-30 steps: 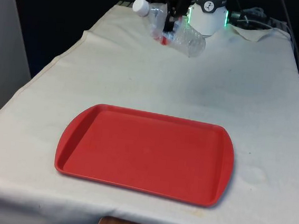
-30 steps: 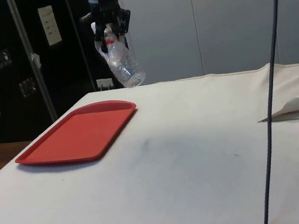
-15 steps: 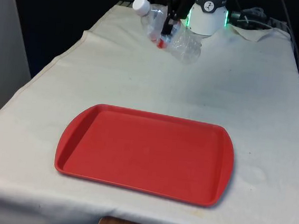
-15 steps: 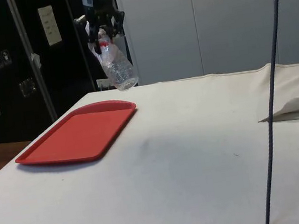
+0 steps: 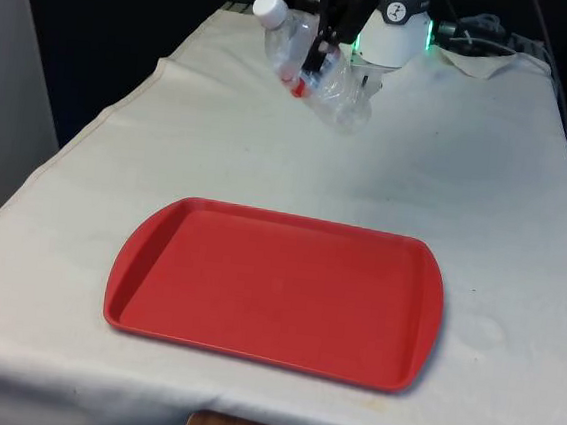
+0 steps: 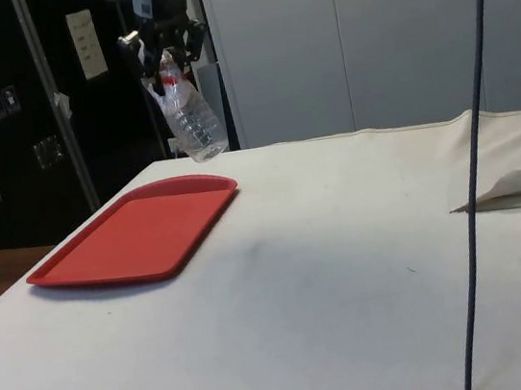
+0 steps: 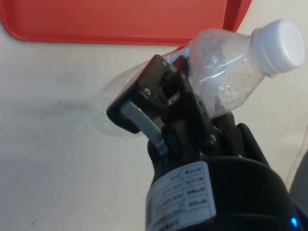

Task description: Place the bottle upright on the tray.

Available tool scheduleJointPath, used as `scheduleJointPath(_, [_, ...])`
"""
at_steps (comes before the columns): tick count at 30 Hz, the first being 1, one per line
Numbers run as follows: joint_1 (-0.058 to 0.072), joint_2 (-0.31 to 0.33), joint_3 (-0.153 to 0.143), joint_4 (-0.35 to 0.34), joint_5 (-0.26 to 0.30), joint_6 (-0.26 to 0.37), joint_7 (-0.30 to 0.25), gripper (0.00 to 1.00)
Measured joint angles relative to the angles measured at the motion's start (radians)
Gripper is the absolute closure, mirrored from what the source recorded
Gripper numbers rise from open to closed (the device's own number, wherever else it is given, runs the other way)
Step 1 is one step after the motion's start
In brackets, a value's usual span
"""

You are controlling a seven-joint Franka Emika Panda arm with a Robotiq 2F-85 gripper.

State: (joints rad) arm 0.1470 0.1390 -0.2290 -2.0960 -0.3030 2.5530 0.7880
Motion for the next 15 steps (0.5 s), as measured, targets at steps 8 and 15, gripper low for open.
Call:
scheduleJointPath(8, [0.0, 0.016, 0.011, 0.01, -0.112, 0.029, 0.087, 0.66])
scheduleJointPath(15, [0.001, 0.028, 0.016, 0.022, -0.189, 0.041, 0.145, 0.66])
